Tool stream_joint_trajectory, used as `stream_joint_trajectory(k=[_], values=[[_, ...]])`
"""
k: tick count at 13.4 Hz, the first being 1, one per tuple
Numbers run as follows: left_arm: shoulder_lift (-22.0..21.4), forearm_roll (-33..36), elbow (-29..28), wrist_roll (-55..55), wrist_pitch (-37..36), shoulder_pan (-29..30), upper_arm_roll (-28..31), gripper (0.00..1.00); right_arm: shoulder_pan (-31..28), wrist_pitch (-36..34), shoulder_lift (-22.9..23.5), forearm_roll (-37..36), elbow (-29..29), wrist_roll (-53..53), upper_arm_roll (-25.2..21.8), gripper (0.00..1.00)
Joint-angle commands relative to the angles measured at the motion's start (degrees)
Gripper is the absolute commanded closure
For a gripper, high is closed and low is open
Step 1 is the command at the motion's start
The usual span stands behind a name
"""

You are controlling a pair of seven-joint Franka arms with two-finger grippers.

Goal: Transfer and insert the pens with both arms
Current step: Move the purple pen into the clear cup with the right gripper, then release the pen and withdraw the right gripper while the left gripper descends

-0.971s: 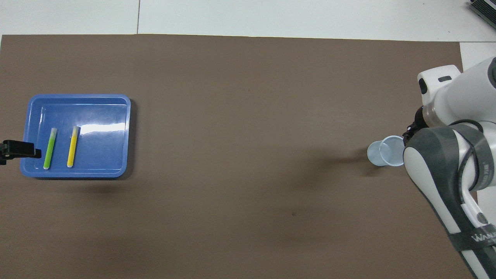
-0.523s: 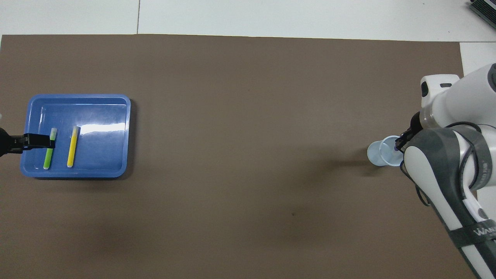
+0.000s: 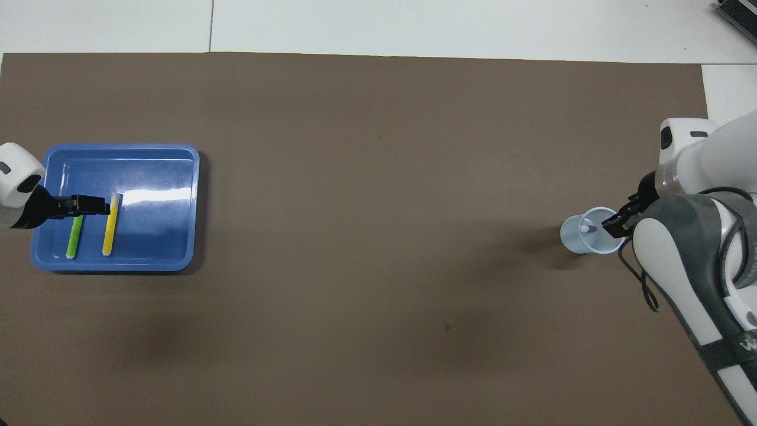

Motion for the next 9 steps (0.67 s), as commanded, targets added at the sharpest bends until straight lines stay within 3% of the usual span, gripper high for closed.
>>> stream_joint_trajectory(k=[1, 6, 9], values=[[2.8, 1.0, -0.6, 2.1, 4.5, -0.6, 0.5, 0.01, 0.4, 0.0, -1.2, 2.1, -0.3, 2.8, 0.8, 0.0], [7.8, 1.0, -0.5, 4.5, 10.3, -1.1, 0.6, 0.03, 4.6, -3.0, -1.8, 9.9, 1.0, 14.1, 1.3, 0.0], [8.9, 1.0, -0.5, 4.9, 11.3, -1.1, 0.6, 0.08, 6.6, -3.0, -1.8, 16.1, 1.3, 22.0, 1.3, 0.0]])
